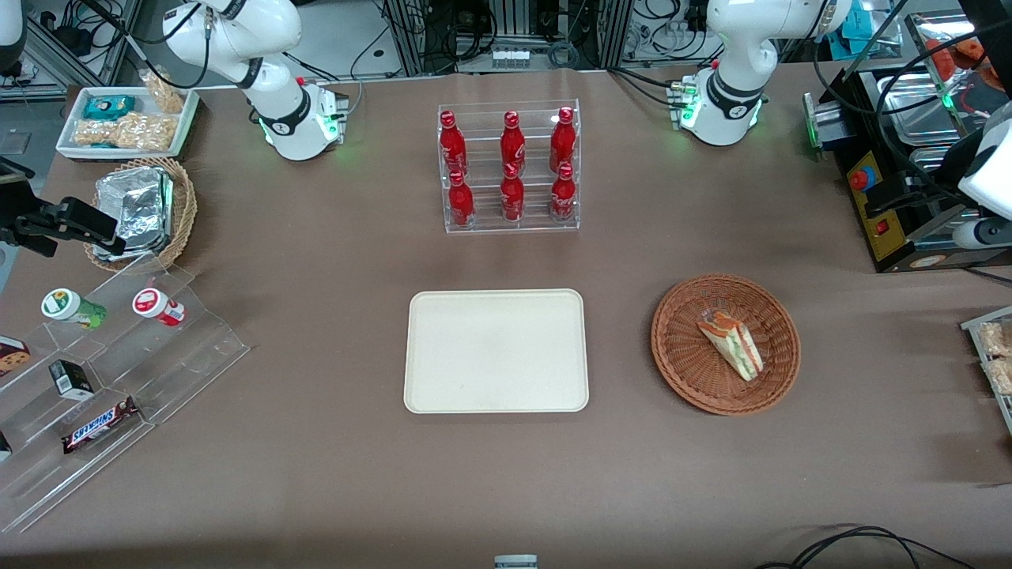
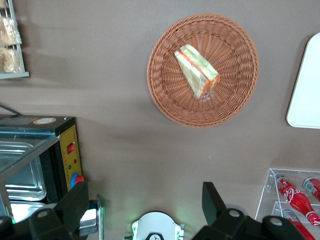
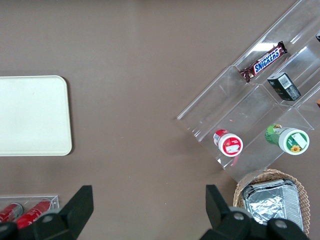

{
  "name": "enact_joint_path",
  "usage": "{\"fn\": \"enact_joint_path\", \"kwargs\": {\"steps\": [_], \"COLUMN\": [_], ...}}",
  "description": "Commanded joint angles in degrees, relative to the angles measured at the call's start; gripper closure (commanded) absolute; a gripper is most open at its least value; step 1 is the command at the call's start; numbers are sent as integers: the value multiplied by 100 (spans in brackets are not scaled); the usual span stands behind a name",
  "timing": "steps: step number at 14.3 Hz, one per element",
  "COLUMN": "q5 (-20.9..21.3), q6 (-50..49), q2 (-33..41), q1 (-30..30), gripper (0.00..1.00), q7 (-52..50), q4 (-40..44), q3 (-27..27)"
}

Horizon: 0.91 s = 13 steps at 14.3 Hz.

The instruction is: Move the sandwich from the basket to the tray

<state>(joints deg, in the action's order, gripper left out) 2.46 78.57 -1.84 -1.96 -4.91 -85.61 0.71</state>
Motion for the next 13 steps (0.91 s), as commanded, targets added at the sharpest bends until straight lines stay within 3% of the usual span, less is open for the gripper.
{"fn": "enact_joint_path", "kwargs": {"steps": [1,10,13], "q5": [0,9,9], "q6": [149,115,491], "q2": [-9,9,-79], "q1": [-6,-6,-23], "gripper": [0,0,0], "q7": [-19,-36,-98], "q4": [97,9,-489], "q3": [-140,-159,-159]}}
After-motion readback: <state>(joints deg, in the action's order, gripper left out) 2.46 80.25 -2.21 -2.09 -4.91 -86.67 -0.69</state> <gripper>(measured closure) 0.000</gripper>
